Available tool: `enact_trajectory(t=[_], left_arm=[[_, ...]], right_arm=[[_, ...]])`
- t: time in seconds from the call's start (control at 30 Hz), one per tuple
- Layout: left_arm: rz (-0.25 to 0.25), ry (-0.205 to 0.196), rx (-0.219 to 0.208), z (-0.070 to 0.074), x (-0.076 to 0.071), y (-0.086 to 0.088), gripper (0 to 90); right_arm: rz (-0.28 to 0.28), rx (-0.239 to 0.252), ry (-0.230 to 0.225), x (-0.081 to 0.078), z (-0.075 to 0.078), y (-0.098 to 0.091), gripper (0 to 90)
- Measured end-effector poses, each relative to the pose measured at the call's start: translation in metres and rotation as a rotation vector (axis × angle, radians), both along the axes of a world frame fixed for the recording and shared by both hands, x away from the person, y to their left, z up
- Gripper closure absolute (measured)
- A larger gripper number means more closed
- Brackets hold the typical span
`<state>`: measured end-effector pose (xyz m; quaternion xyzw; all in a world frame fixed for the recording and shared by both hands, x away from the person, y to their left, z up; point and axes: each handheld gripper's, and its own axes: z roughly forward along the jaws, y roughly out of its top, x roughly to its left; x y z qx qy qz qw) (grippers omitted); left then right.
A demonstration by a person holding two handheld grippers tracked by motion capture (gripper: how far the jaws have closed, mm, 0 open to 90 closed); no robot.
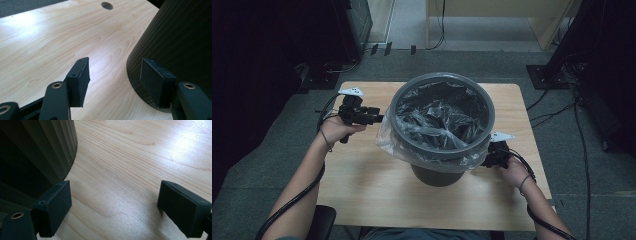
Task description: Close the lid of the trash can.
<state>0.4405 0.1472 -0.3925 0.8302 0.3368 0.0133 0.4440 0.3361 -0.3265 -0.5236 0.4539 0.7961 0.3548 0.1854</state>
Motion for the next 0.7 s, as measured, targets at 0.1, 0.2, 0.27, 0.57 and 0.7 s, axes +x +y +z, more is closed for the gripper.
enact_trajectory(t=[0.1, 0.2, 0.27, 0.57, 0.7], left_arm=[[0.006, 0.008, 0.003, -0.006, 0.0, 0.0, 39.7], [0.005, 0.009, 0.018, -0.012, 0.001, -0.001, 39.6], [0.005, 0.009, 0.021, -0.015, 0.0, -0.001, 39.6], [0.017, 0.022, 0.005, -0.031, 0.0, 0.002, 39.8], [0.015, 0.025, 0.007, -0.036, -0.001, 0.003, 39.9]], right_arm=[[0.0, 0.0, 0.0, 0.0, 0.0, 0.0, 11.9], [0.0, 0.0, 0.0, 0.0, 0.0, 0.0, 11.8], [-0.002, 0.001, 0.0, 0.0, 0.0, 0.0, 11.9], [-0.001, 0.001, 0.0, 0.0, 0.0, 0.0, 11.8], [-0.001, 0.001, 0.0, 0.0, 0.0, 0.0, 11.9]])
